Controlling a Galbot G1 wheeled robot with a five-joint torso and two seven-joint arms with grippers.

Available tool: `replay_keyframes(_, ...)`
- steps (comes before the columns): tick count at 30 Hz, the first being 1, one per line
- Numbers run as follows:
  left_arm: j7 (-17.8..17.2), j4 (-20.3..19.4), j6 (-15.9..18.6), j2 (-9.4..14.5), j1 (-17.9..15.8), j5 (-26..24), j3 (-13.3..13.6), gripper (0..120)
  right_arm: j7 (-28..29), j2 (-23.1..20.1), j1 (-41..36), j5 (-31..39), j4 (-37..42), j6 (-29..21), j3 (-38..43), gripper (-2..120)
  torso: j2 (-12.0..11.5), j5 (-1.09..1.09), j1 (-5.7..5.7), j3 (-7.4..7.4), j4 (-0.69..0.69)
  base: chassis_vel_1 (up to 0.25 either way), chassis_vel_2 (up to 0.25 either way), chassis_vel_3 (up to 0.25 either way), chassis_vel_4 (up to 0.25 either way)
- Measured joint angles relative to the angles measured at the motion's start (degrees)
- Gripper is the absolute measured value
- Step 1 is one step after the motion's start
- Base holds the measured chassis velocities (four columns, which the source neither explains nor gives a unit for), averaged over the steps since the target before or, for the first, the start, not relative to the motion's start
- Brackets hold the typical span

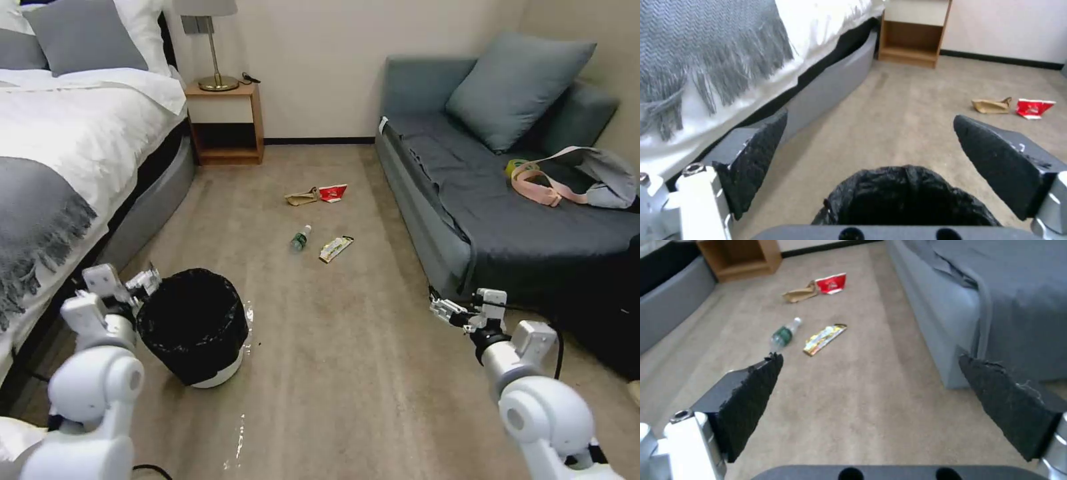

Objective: Pick up the trash bin, then pick up the garbage on the floor and place it into the trash bin.

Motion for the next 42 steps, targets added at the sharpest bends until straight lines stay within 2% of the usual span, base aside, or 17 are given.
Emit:
replay_keyframes(1, 0.1, 0.13, 0.0, 0.08, 0.0, 0.13, 0.0, 100, 0.55, -0.74, 0.41, 1.57, 0.53, -1.39, 0.11, 100, 0.0, 0.11, 0.0, 0.0, 0.0, 0.0, 0.0, 0.0, 0.0)
replay_keyframes(2, 0.2, 0.3, -0.02, 0.16, 0.01, 0.27, -0.01, 100, 1.09, -1.43, 0.68, 2.97, 0.91, -2.63, 0.18, 100, 0.0, 0.14, 0.0, 0.0, 0.0, 0.0, 0.0, 0.0, 0.0)
replay_keyframes(4, 0.48, 0.8, -0.04, 0.31, 0.04, 0.49, -0.04, 100, 2.18, -2.93, 1.4, 5.87, 1.98, -5.24, 0.5, 100, 0.0, 0.03, 0.0, 0.0, 0.0, 0.0, 0.0, 0.0, 0.0)
replay_keyframes(11, 0.63, 1.89, 0.94, 1.43, 0.06, -0.41, -0.59, 100, 2.81, -3.7, 1.75, 7.51, 2.49, -6.71, 0.64, 100, 0.0, 0.08, 0.0, 0.0, 0.0, 0.0, 0.0, 0.0, 0.0)
replay_keyframes(14, -1.07, 2.36, 4.07, 3.06, -0.08, -4.3, -0.98, 100, 1.85, -3.58, 2.16, 6.37, 1.57, -7.04, -0.13, 100, 0.0, 0.05, 0.0, 0.0, -0.01, 0.0, 0.0, 0.0, 0.0)
replay_keyframes(15, -1.07, 2.36, 4.07, 3.06, -0.08, -4.3, -0.98, 100, 1.85, -3.58, 2.16, 6.37, 1.57, -7.04, -0.13, 100, 0.0, 0.05, 0.0, 0.0, -0.01, 0.0, 0.0, 0.0, 0.0)
replay_keyframes(18, -3.54, 2.41, 8.38, 5.45, -0.36, -8.92, -1.59, 100, -3.66, -1.97, 3.49, -0.43, -3.75, -6.89, -4.0, 100, 0.0, 0.13, 0.0, 0.01, 0.01, 0.0, 0.0, 0.0, 0.0)
replay_keyframes(19, -4.5, 2.41, 9.63, 6.21, -0.56, -10.53, -1.9, 100, -4.53, -1.75, 3.76, -1.58, -4.54, -6.64, -4.56, 100, 0.0, 0.1, 0.0, 0.0, 0.0, 0.0, 0.0, 0.0, 0.0)
replay_keyframes(20, -4.5, 2.41, 9.63, 6.21, -0.56, -10.53, -1.9, 100, -4.53, -1.75, 3.76, -1.58, -4.54, -6.64, -4.56, 100, 0.0, 0.1, 0.0, 0.0, 0.0, 0.0, 0.0, 0.0, 0.0)
replay_keyframes(21, -5.76, 2.41, 10.42, 7.08, -0.8, -12.85, -2.14, 100, -5.23, -1.53, 4.1, -2.75, -5.52, -6.1, -5.2, 100, 0.0, 0.02, 0.0, 0.0, 0.02, 0.0, 0.0, 0.0, 0.0)
replay_keyframes(24, -8.56, 3.46, 10.87, 9.43, -1.41, -17.92, -2.76, 100, -6.16, -0.88, 4.81, -4.3, -7.03, -5.33, -6.54, 100, 0.01, 0.09, 0.0, 0.0, -0.01, 0.0, 0.0, 0.0, 0.0)
replay_keyframes(25, -9.0, 4.12, 10.91, 10.12, -1.44, -19.07, -2.83, 100, -6.28, -0.66, 5.02, -4.55, -7.27, -5.22, -6.9, 100, 0.01, 0.04, 0.0, 0.0, -0.01, 0.0, 0.0, 0.0, 0.0)
replay_keyframes(29, -9.59, 5.92, 10.91, 11.31, -1.62, -21.29, -2.91, 100, -6.74, 0.12, 5.61, -5.32, -7.83, -5.0, -8.07, 100, 0.01, 0.08, 0.0, 0.0, 0.01, 0.0, 0.0, 0.0, 0.0)
replay_keyframes(33, -9.61, 8.96, 10.87, 11.19, -2.92, -21.43, -2.21, 100, -7.11, 1.08, 6.06, -6.19, -8.57, -4.61, -9.23, 100, 0.01, 0.08, 0.0, 0.0, 0.0, 0.0, 0.0, 0.0, 0.0)
replay_keyframes(42, -8.92, 14.76, 10.75, 8.72, -5.74, -18.95, 1.27, 100, -7.53, 1.61, 6.23, -7.18, -9.71, -3.82, -10.63, 100, 0.01, 0.07, 0.0, 0.0, 0.0, 0.0, 0.0, 0.0, 0.0)
